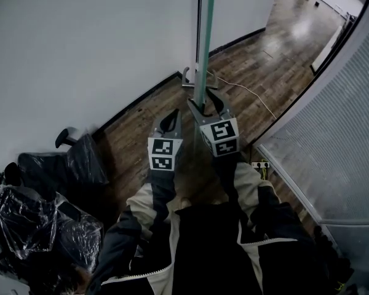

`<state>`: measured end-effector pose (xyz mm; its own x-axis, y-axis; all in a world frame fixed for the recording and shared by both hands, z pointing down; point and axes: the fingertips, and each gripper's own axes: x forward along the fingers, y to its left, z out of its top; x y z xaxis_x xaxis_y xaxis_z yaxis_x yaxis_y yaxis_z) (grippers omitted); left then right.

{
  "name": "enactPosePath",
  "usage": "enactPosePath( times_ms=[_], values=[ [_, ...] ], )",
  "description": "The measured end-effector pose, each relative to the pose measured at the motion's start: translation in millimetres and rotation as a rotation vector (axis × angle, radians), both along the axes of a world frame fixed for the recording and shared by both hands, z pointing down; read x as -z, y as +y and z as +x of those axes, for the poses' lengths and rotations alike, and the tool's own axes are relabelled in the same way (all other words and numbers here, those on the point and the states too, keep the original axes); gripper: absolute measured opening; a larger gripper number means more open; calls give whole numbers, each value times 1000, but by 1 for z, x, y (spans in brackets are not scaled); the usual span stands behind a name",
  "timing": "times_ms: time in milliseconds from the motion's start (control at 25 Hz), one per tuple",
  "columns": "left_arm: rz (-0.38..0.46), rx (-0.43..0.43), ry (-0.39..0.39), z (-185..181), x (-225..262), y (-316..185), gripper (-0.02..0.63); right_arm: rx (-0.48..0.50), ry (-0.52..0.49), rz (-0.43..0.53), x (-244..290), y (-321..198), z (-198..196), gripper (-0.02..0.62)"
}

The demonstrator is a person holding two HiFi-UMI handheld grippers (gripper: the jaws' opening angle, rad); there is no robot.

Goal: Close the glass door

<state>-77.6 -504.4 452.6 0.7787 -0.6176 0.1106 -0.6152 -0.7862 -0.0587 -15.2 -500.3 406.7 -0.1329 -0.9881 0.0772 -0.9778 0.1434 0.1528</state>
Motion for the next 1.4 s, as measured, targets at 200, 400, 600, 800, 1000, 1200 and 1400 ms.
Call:
enactPosePath(
  times_ms=[200,400,600,800,1000,1200,1400],
  values=[
    [2,-20,-12,-2,-2,-3,3,-86,29,13,1,-11,7,193],
    [-3,-31,-19,-2,-6,-9,3,-107,54,18,2,-12,12,130],
    [-1,-52,-15,6,-6,-11,3,-84,39,-3,0,-8,15,138],
    [-5,-87,-7,25,-4,-11,3,-97,10,4,2,-3,31,148],
    [0,-131,-5,47,-5,-5,3,-158,43,-5,-4,10,59,131],
    [-4,-179,1,70,-5,6,3,-224,50,-16,-5,29,92,109],
    [1,-213,3,96,-1,19,3,-275,43,-29,-4,49,130,92]
  ],
)
